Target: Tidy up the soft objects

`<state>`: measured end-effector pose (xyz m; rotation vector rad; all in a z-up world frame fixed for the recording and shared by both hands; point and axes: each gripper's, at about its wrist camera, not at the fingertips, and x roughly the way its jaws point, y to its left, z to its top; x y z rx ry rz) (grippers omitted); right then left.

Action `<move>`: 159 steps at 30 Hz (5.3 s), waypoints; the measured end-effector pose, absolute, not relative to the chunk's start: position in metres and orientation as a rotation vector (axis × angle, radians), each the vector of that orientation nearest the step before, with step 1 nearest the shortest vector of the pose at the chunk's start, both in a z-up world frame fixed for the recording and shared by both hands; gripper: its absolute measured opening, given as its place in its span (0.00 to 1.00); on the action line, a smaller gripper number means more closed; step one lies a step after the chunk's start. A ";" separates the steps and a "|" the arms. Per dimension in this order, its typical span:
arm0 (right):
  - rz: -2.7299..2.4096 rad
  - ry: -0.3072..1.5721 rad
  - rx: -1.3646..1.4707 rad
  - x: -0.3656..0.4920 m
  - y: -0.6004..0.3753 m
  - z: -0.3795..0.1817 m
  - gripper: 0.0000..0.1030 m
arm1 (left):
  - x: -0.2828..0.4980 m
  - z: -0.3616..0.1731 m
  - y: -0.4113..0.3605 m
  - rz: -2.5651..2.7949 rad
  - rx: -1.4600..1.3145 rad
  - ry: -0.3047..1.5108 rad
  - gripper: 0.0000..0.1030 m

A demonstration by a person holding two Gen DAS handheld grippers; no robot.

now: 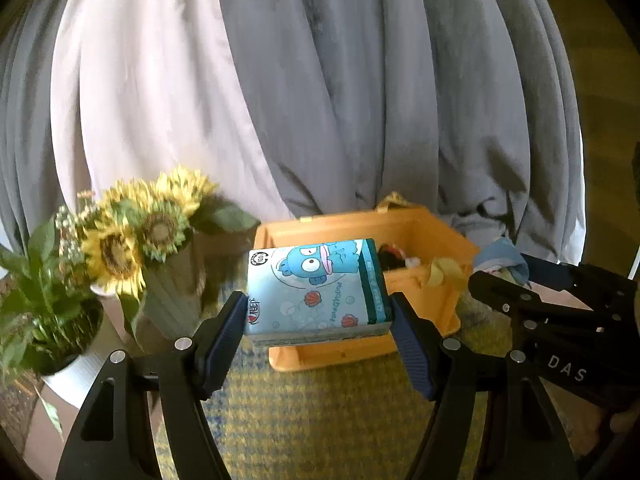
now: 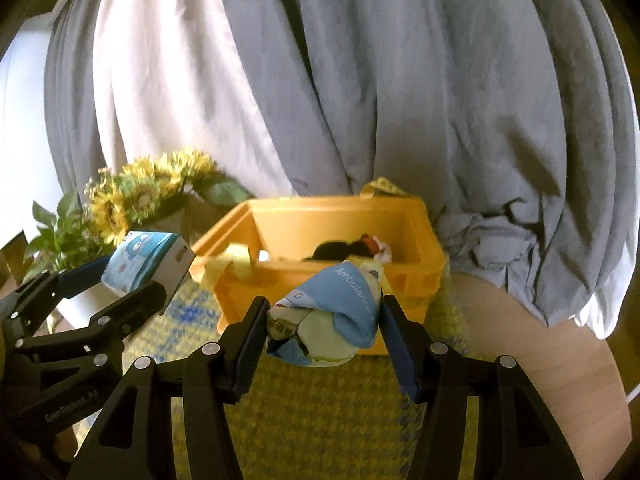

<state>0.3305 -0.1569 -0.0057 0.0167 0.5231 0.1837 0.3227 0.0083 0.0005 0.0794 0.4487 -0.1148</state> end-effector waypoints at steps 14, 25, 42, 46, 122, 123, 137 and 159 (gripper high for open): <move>0.161 0.384 0.006 0.351 -0.159 0.031 0.55 | 0.346 0.033 0.005 -0.110 0.109 0.333 0.68; 0.143 0.364 -0.001 0.378 -0.160 0.035 0.55 | 0.377 0.037 0.000 -0.103 0.143 0.308 0.68; 0.127 0.387 -0.032 0.437 -0.163 0.023 0.55 | 0.444 0.015 -0.004 -0.123 0.150 0.361 0.68; 0.129 0.408 -0.039 0.452 -0.164 0.015 0.55 | 0.461 0.004 -0.005 -0.128 0.149 0.391 0.68; -0.050 0.400 -0.040 0.233 -0.161 0.046 0.96 | 0.232 0.044 0.022 -0.014 0.100 0.416 1.00; -0.050 0.399 -0.041 0.225 -0.162 0.047 0.96 | 0.226 0.044 0.021 -0.014 0.100 0.417 1.00; -0.037 0.404 -0.037 0.115 -0.173 0.050 0.96 | 0.112 0.049 0.012 -0.005 0.095 0.393 1.00; -0.019 0.355 -0.024 0.009 -0.176 0.066 0.96 | 0.004 0.068 0.011 -0.010 0.098 0.334 1.00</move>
